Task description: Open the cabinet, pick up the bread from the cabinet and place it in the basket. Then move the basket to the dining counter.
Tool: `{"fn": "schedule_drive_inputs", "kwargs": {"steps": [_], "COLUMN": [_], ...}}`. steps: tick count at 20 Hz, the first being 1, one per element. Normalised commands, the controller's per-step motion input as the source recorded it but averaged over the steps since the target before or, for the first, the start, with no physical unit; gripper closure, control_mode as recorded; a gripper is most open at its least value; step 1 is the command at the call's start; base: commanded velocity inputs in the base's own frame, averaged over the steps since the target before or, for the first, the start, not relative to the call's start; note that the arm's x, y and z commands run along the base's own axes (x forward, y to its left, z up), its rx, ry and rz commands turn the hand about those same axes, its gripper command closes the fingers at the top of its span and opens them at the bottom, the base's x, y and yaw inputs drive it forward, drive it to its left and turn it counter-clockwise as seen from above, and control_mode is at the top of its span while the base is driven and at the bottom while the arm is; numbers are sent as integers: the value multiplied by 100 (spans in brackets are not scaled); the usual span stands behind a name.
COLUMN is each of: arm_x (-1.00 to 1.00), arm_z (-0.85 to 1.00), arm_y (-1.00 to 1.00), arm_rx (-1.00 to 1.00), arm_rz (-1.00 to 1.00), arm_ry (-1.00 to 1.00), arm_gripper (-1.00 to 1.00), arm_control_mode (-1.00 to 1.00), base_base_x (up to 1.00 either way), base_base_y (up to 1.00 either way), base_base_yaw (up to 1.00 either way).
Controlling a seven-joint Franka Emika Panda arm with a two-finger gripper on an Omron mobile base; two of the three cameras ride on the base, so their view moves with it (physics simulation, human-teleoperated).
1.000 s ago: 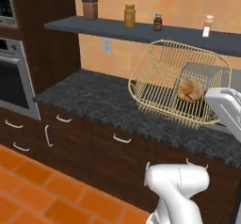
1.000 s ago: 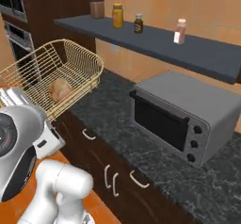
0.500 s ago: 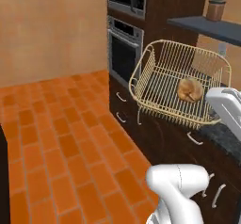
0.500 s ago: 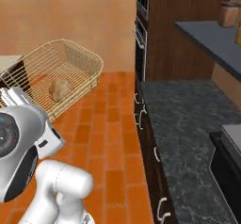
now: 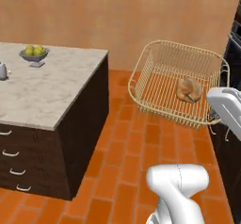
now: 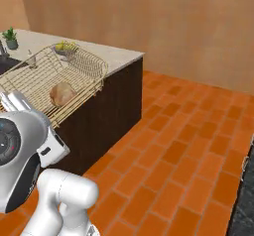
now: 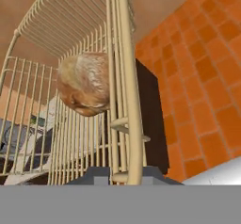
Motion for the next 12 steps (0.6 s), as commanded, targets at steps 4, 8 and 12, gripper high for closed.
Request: {"fn": "schedule_drive_inputs", "kwargs": {"steps": [4, 8, 12], "arm_x": [0, 0, 0], "arm_z": [0, 0, 0], "arm_y": [0, 0, 0], "arm_rx": [0, 0, 0], "arm_rz": [0, 0, 0], "arm_ry": [0, 0, 0], "arm_gripper": [100, 100, 100], "arm_control_mode": [100, 100, 100], "base_base_x": [47, 76, 96], "base_base_y": [-87, -94, -77], "base_base_yaw": [65, 58, 58]}}
